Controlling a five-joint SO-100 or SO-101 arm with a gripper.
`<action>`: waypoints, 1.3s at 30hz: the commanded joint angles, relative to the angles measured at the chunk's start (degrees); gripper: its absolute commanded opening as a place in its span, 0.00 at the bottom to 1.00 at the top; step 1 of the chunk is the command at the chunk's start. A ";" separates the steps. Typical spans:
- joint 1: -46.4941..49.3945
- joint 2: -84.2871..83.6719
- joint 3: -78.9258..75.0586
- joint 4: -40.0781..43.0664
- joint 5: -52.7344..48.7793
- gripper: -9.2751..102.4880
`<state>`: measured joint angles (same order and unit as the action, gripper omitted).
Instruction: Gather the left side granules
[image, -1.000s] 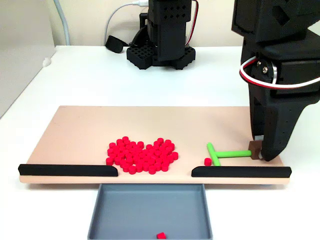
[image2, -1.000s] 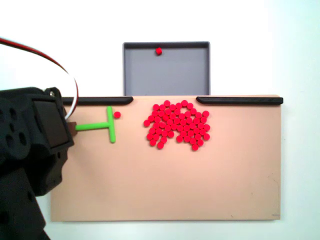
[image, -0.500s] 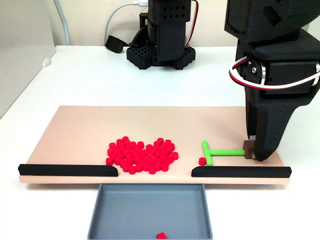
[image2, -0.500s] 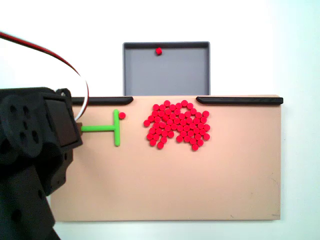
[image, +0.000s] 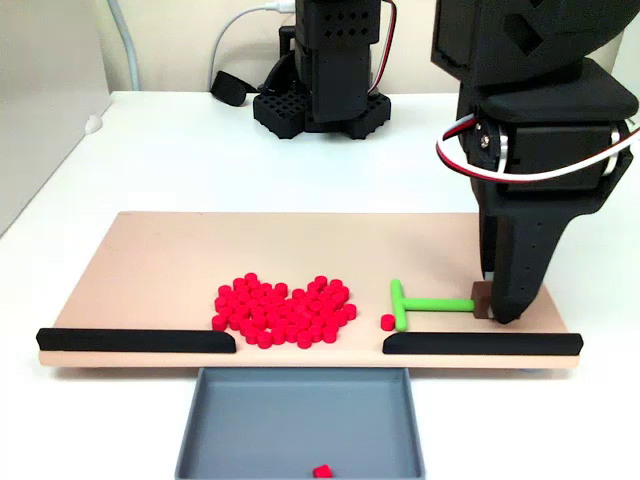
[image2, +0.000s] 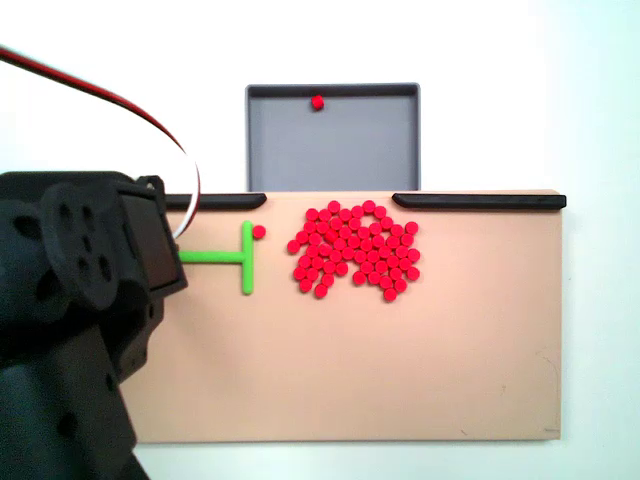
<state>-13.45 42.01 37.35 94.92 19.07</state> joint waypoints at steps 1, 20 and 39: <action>1.05 -0.44 0.53 -0.09 0.26 0.08; 3.78 -0.62 0.53 -0.09 -1.23 0.08; 5.45 -0.70 0.53 -0.09 -3.87 0.08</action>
<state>-8.88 41.75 37.35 95.19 15.82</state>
